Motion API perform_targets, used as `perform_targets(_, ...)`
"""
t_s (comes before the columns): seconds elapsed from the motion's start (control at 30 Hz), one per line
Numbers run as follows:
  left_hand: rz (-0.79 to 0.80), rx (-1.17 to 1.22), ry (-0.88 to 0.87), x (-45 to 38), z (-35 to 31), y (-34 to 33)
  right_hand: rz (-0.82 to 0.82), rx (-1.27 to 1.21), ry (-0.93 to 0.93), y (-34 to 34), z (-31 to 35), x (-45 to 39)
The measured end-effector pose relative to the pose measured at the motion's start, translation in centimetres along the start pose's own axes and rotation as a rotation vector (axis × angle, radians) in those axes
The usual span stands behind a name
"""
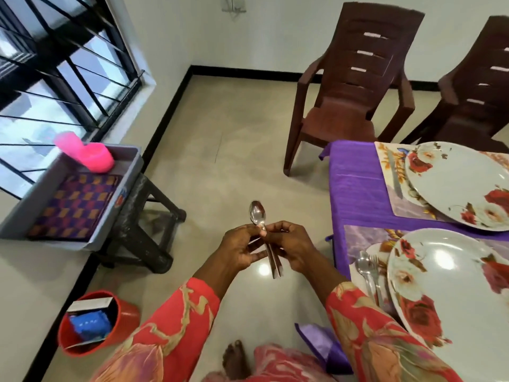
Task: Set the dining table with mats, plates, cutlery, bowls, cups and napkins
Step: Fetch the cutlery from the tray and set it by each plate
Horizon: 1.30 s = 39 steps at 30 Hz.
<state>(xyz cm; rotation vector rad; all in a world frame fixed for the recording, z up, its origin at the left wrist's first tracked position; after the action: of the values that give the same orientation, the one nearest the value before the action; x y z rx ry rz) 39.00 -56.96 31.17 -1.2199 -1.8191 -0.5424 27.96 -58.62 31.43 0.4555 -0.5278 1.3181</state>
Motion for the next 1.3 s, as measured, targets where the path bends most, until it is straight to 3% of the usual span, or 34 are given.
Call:
perform_targets(0.37,0.031,-0.025,0.016,-4.9,-6.4,-1.9,0.063,-0.038,0.01,-3.7,4.0,-6.0)
perform_targets(0.63,-0.015,-0.135,-0.024,-12.7,-15.2,-6.2,0.272,0.062,-0.037,-7.4,9.8,-17.3)
perform_targets(0.77,-0.048,-0.202,-0.031,-16.9,-20.5,-10.2,0.29,0.075,-0.063,-8.2,14.0,-23.6)
perform_targets(1.03,0.002,-0.301,-0.06,-23.1,-28.1,-21.8,0.146,0.046,-0.04,-4.3,22.4,-33.9)
perform_targets(1.3,0.176,-0.473,-0.04,-27.5,-31.5,-35.9,-0.189,-0.148,0.007,4.4,28.4,-41.4)
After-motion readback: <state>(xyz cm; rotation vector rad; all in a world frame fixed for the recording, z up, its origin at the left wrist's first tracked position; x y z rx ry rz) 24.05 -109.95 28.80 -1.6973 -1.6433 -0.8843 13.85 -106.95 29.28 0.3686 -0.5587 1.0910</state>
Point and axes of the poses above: each hand's wrist, its own x-axis away from the middle knuckle, its own y-axis out of the back of the hand, z = x × y, the point moved 9 cm from there along -x, towards the middle knuckle, and after that the axes turned 12 degrees about -z, right-handed, at the moved point
